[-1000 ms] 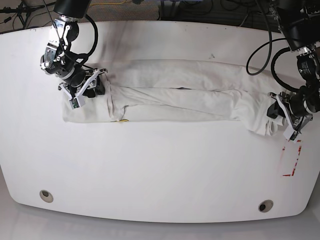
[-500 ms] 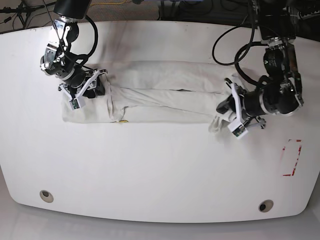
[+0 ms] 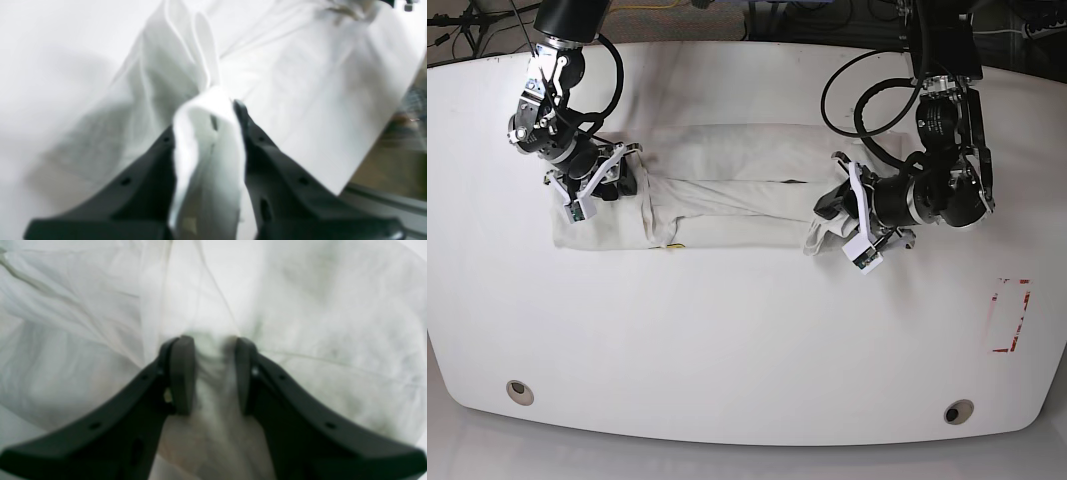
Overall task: Fold the T-shirt properly
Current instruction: 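Drag the left gripper's end toward the right gripper, folding the strip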
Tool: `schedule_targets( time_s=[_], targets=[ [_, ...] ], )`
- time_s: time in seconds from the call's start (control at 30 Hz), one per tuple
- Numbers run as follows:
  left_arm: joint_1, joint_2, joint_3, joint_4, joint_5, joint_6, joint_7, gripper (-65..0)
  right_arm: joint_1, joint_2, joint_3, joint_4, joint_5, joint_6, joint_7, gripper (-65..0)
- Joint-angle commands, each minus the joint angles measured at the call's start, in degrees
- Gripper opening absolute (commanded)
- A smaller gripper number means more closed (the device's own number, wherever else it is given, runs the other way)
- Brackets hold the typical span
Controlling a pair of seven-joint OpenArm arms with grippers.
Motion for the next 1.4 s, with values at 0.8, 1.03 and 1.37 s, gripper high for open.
schedule_targets(
  time_s=[0.8, 1.03, 1.37],
  targets=[
    [-4.2, 6.1, -0.1, -0.9, 4.3, -0.1, -1.2, -40.0, 0.2, 0.8, 0.0, 0.2, -0.5, 0.1, -1.0, -45.5],
    [-4.4, 9.0, -0.1, -0.9, 0.7, -0.1, -1.2, -30.8, 0.2, 0.8, 0.0, 0.2, -0.5, 0.1, -1.0, -45.5],
    [-6.2, 8.2, -4.0, -0.8, -4.6, -0.1, -1.2, -30.6, 0.3, 0.8, 0.0, 0.3, -0.5, 0.1, -1.0, -45.5]
  ],
)
